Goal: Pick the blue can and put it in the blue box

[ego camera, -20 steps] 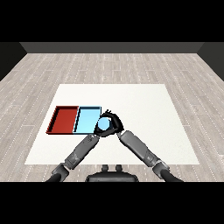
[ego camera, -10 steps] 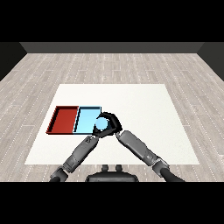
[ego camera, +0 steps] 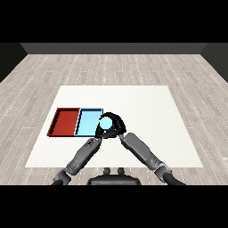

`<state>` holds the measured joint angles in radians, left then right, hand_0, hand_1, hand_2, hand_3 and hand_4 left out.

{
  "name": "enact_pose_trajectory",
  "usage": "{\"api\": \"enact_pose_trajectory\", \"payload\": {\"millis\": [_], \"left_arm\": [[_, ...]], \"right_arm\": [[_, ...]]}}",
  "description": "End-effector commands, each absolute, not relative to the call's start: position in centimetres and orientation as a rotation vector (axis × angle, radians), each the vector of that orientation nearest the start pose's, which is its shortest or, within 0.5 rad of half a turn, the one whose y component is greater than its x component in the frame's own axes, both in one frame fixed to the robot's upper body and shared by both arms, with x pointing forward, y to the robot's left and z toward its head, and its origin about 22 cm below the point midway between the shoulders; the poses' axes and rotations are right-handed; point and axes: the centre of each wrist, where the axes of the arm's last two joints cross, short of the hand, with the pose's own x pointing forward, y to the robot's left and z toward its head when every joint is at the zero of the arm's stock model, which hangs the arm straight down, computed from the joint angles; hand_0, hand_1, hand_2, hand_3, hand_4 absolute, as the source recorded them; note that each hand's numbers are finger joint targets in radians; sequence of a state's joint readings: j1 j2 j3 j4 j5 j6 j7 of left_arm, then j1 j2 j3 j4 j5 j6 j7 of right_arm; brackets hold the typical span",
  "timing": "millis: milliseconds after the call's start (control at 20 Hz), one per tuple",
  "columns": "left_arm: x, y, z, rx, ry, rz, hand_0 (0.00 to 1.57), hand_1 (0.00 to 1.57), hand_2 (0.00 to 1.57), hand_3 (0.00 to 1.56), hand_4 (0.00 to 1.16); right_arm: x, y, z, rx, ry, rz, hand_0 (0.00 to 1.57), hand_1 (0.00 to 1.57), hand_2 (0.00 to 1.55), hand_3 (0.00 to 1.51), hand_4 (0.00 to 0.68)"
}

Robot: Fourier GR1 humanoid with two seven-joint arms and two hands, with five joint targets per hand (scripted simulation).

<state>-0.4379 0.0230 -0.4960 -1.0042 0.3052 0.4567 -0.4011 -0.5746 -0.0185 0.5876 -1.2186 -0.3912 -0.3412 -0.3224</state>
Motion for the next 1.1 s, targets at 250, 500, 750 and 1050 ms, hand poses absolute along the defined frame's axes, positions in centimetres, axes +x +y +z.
{"api": "enact_pose_trajectory", "payload": {"millis": [250, 500, 750, 1050], "left_arm": [[32.4, 10.4, -3.5, -0.097, -1.737, -0.128, 1.57, 1.57, 1.52, 1.45, 1.12], [29.7, 8.6, -5.0, -0.067, -1.728, -0.141, 1.57, 1.57, 1.56, 1.49, 1.14], [31.2, 10.3, -3.8, -0.043, -1.737, -0.156, 1.57, 1.57, 1.57, 1.51, 1.13], [30.1, 9.8, -4.7, 0.001, -1.757, -0.15, 1.57, 1.57, 1.57, 1.5, 1.13]], "right_arm": [[30.9, -4.8, 5.4, 0.481, -1.859, 0.207, 0.0, 0.0, 0.0, 0.0, 0.0], [30.8, -6.5, 2.6, 0.476, -1.856, 0.185, 0.0, 0.0, 0.0, 0.0, 0.0], [28.4, -7.4, 4.8, 0.493, -1.845, 0.16, 0.0, 0.0, 0.0, 0.0, 0.0], [28.8, -10.6, 8.0, 0.502, -1.901, 0.117, 0.0, 0.0, 0.0, 0.0, 0.0]]}}
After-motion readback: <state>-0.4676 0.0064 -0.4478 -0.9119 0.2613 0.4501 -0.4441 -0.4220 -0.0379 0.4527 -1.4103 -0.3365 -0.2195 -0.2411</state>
